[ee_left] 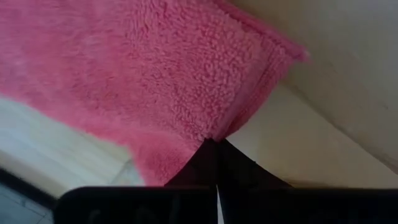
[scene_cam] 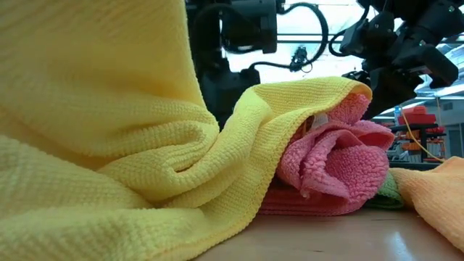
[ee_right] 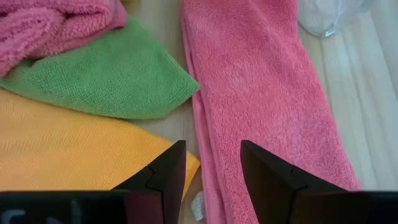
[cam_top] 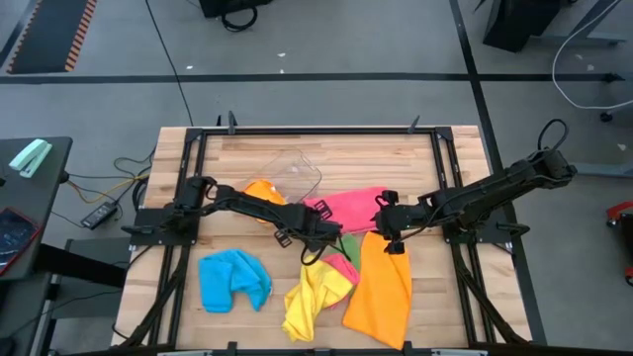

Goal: Fold microfiber towels
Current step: Fold the pink microfiber towel

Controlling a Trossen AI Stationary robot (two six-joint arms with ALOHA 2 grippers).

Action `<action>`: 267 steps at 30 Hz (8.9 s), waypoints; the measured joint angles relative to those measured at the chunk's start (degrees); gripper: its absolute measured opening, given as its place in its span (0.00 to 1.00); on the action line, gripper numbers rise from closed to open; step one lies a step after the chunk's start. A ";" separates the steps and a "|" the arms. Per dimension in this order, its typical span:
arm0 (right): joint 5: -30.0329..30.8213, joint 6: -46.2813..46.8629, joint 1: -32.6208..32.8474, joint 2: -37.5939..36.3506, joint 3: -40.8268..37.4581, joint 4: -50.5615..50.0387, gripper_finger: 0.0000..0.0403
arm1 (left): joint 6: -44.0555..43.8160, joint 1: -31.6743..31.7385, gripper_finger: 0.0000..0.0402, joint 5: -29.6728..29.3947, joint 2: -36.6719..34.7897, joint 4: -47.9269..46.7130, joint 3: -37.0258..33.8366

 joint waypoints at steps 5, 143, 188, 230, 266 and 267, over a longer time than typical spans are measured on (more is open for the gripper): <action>0.01 0.04 -0.02 0.00 0.00 0.21 0.40 | -2.27 -0.33 0.01 -0.18 -0.34 -5.16 2.80; 2.56 0.45 -21.73 0.44 -21.64 26.13 0.40 | 7.12 4.12 0.44 -3.31 6.82 26.43 4.94; 2.33 1.29 -21.43 0.44 -21.64 26.53 0.40 | -8.41 1.44 0.52 -15.63 9.66 10.75 4.48; 3.43 -1.50 -21.38 0.37 -19.36 25.04 0.40 | -6.72 6.31 0.53 9.83 2.16 11.36 6.95; -0.95 -0.19 -9.91 -5.59 -18.78 22.39 0.40 | -22.85 9.27 0.27 15.27 1.90 13.62 6.97; -0.77 -0.18 -9.95 -5.60 -18.78 22.42 0.40 | -23.59 9.17 0.27 15.85 1.90 11.84 6.91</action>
